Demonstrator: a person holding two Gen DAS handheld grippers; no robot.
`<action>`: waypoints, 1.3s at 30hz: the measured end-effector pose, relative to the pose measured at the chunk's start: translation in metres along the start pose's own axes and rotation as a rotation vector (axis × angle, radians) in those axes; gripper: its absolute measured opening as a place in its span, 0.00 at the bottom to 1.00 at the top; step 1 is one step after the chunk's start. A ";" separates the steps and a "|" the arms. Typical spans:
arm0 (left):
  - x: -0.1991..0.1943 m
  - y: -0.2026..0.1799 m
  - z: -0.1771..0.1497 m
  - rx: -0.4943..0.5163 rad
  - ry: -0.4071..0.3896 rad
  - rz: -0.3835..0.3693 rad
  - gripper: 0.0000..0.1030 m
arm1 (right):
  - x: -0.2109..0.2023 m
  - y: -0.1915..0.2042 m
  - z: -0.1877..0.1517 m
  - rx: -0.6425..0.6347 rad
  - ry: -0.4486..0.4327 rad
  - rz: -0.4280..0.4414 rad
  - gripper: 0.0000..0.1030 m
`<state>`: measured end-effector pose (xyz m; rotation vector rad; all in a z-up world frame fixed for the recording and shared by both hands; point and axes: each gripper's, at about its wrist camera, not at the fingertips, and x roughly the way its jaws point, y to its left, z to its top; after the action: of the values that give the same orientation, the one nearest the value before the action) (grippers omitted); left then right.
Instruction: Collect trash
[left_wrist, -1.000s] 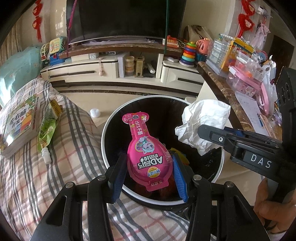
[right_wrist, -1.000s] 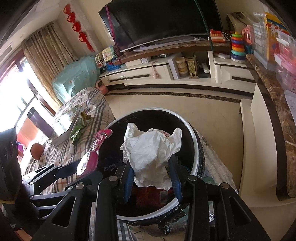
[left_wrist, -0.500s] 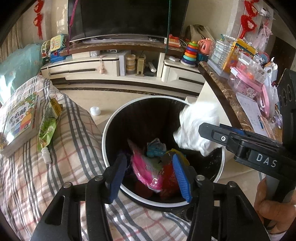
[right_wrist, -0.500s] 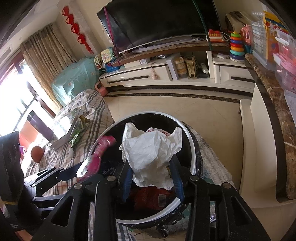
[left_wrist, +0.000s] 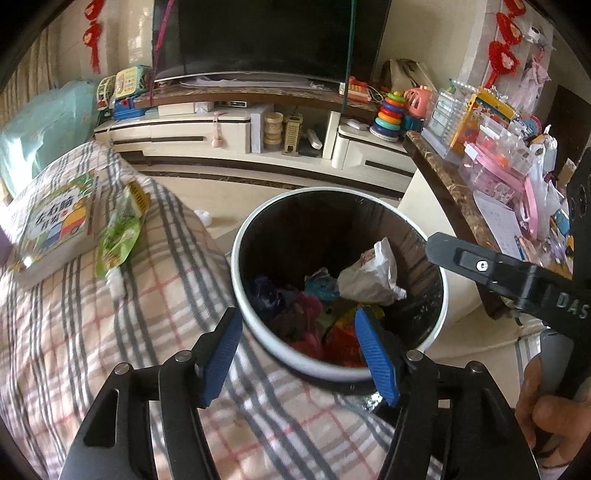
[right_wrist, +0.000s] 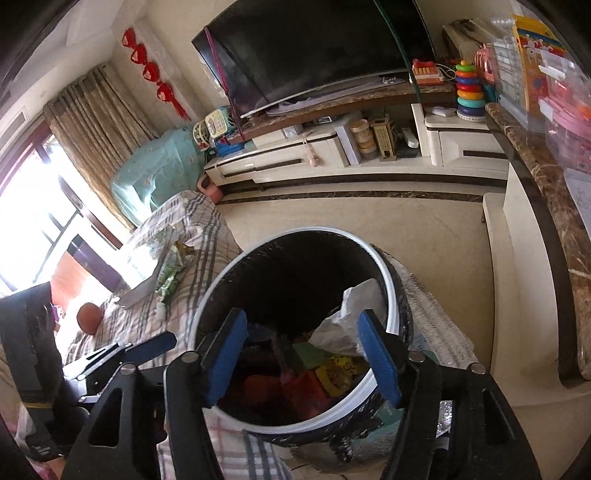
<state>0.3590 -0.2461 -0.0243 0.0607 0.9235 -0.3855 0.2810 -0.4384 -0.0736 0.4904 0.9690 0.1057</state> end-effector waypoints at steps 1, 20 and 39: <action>-0.005 0.002 -0.006 -0.011 -0.005 0.000 0.66 | -0.004 0.002 -0.002 0.001 -0.005 0.008 0.70; -0.117 0.031 -0.119 -0.148 -0.137 0.022 0.77 | -0.071 0.036 -0.093 0.057 -0.101 0.097 0.96; -0.224 0.016 -0.222 -0.100 -0.536 0.234 0.99 | -0.146 0.108 -0.160 -0.292 -0.558 -0.153 1.00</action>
<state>0.0736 -0.1167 0.0159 -0.0260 0.3981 -0.1237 0.0821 -0.3301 0.0119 0.1564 0.4294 -0.0285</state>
